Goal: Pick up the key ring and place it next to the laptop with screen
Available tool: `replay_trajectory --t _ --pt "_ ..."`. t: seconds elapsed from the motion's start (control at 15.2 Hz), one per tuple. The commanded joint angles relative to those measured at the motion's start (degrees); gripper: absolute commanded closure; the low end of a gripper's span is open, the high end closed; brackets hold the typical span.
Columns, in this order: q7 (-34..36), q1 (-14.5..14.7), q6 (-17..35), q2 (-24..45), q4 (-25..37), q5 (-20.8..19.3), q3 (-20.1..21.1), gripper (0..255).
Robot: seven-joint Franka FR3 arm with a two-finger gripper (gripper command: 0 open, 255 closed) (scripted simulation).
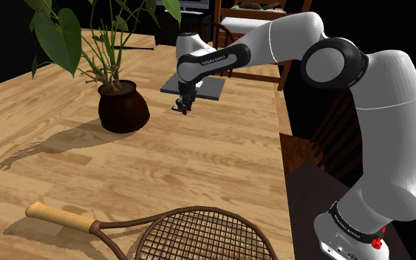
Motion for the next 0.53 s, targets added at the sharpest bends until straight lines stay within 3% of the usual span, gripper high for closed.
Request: replay_trajectory --t 0.0,0.07,0.13,0.46 --pt "0.0 0.0 0.02 0.0 -0.02 0.0 0.0 255" --pt "0.0 0.0 0.01 0.0 -0.01 0.0 0.0 255" --pt "0.0 0.0 0.01 0.0 -0.01 0.0 0.0 0" --pt "0.0 0.0 0.01 0.0 -0.01 0.0 0.0 0"
